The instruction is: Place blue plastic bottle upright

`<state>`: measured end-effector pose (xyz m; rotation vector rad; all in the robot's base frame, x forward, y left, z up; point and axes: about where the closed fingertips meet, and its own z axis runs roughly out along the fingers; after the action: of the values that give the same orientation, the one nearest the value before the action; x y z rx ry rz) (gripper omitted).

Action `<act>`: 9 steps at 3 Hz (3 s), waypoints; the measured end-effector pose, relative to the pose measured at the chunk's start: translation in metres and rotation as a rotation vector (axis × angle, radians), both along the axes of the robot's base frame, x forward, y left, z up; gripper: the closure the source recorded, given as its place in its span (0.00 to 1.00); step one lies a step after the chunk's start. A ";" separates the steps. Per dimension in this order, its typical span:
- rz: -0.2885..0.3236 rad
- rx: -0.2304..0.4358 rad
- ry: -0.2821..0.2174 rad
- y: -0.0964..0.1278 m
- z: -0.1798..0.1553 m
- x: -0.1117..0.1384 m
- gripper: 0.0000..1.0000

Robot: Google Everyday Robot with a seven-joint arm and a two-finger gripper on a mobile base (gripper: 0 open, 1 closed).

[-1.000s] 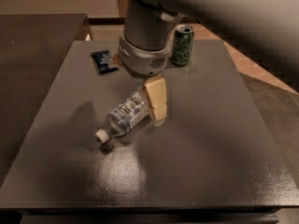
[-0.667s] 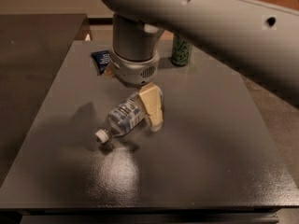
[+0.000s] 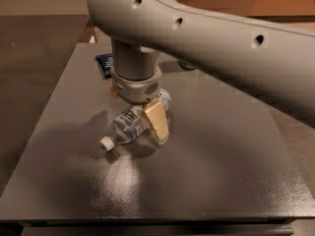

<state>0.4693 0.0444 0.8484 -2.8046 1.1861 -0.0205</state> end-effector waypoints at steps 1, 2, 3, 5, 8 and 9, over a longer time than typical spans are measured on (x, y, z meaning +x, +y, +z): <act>0.034 -0.014 -0.004 0.002 -0.004 -0.003 0.25; 0.054 -0.024 -0.006 0.004 -0.003 -0.006 0.49; 0.058 -0.024 -0.009 0.005 0.002 -0.006 0.72; -0.116 0.144 0.017 -0.001 0.062 0.009 1.00; -0.518 0.731 0.230 -0.025 0.138 0.021 1.00; -0.605 0.902 0.332 -0.034 0.148 0.024 1.00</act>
Offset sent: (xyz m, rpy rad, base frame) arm -0.0108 0.0053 -0.0015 -0.0405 -0.0028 0.0769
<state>0.4938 0.0102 0.9959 -1.6533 1.5441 0.7477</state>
